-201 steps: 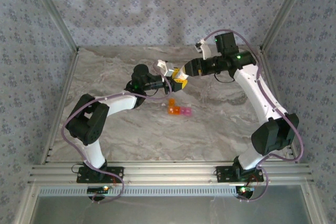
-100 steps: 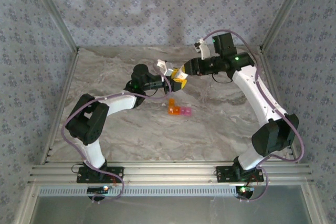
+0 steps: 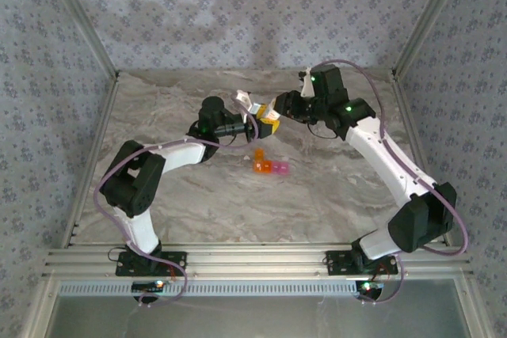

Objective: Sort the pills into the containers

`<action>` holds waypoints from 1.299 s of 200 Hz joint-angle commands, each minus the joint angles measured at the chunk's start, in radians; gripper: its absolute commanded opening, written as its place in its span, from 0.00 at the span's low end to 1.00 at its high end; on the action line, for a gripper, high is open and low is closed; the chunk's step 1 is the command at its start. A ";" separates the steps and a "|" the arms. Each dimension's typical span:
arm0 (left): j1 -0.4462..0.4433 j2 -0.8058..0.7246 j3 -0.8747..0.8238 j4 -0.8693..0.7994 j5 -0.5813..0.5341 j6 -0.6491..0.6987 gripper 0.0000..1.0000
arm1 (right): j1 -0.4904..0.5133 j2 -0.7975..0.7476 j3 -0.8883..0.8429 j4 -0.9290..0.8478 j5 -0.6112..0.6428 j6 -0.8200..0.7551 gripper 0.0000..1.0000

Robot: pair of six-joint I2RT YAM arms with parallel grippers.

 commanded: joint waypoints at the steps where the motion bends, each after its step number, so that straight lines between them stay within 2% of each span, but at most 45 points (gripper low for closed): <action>1: -0.027 -0.022 0.027 0.120 0.043 0.023 0.00 | 0.019 0.007 0.009 -0.043 -0.001 0.004 0.47; 25: -0.027 -0.022 0.025 0.119 0.043 0.023 0.00 | -0.027 -0.020 0.034 -0.045 -0.031 -0.095 0.66; 48: -0.027 -0.020 0.022 0.126 0.044 0.019 0.00 | -0.067 -0.031 0.055 -0.047 -0.089 -0.191 0.76; 92: -0.028 -0.023 0.020 0.126 0.043 0.021 0.00 | -0.096 -0.045 0.032 -0.004 -0.125 -0.235 0.77; 126: -0.028 -0.023 0.021 0.123 0.044 0.023 0.00 | -0.073 -0.048 0.006 0.025 -0.140 -0.243 0.77; 182: -0.028 -0.020 0.026 0.123 0.044 0.019 0.00 | -0.048 -0.051 -0.031 0.040 -0.137 -0.240 0.68; 228: -0.028 -0.022 0.024 0.123 0.045 0.018 0.00 | -0.046 -0.051 -0.039 0.044 -0.128 -0.236 0.46; 260: -0.029 -0.020 0.026 0.123 0.040 0.017 0.00 | -0.045 -0.051 -0.047 0.063 -0.110 -0.209 0.37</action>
